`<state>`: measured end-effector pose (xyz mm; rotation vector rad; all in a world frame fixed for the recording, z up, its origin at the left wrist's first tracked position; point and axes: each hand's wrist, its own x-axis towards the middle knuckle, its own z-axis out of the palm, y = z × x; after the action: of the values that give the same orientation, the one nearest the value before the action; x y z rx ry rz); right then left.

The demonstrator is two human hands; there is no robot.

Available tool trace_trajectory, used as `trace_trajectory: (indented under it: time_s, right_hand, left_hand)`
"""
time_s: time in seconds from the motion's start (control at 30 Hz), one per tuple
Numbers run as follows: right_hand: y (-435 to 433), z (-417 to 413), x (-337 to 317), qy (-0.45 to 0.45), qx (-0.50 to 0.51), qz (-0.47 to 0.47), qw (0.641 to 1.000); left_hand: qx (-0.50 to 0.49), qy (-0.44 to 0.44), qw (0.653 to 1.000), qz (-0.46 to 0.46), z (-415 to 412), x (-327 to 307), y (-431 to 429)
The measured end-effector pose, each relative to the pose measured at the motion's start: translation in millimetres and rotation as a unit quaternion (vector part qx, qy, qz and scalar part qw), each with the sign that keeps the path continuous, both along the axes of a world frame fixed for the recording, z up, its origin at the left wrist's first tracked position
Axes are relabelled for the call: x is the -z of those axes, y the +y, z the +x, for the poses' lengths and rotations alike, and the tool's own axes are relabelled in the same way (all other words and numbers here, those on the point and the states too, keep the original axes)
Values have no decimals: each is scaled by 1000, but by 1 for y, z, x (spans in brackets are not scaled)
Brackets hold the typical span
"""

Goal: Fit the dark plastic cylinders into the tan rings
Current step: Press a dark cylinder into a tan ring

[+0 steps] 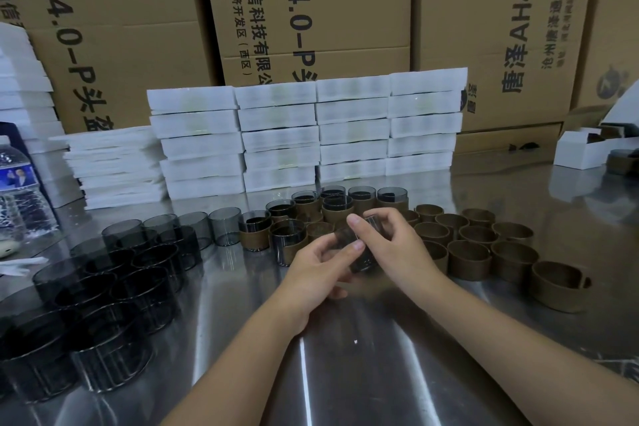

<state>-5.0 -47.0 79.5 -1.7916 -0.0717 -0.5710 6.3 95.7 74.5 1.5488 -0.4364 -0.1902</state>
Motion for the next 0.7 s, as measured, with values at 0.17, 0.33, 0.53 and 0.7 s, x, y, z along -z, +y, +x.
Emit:
trace_trajectory:
  time_s: [0.17, 0.33, 0.53, 0.7]
  right_hand:
    - [1, 0, -1, 2, -9, 18, 1000]
    - [0, 0, -4, 11, -15, 49, 999]
    - [-1, -2, -9, 79, -51, 110, 990]
    - [-5, -5, -16, 133, -93, 146, 976]
  left_hand:
    - [1, -3, 1000, -2, -1, -1, 0]
    - [4, -1, 1000, -5, -2, -2, 0]
    - [32, 2, 999, -13, -6, -6, 1]
    - [58, 13, 998, -35, -8, -7, 2]
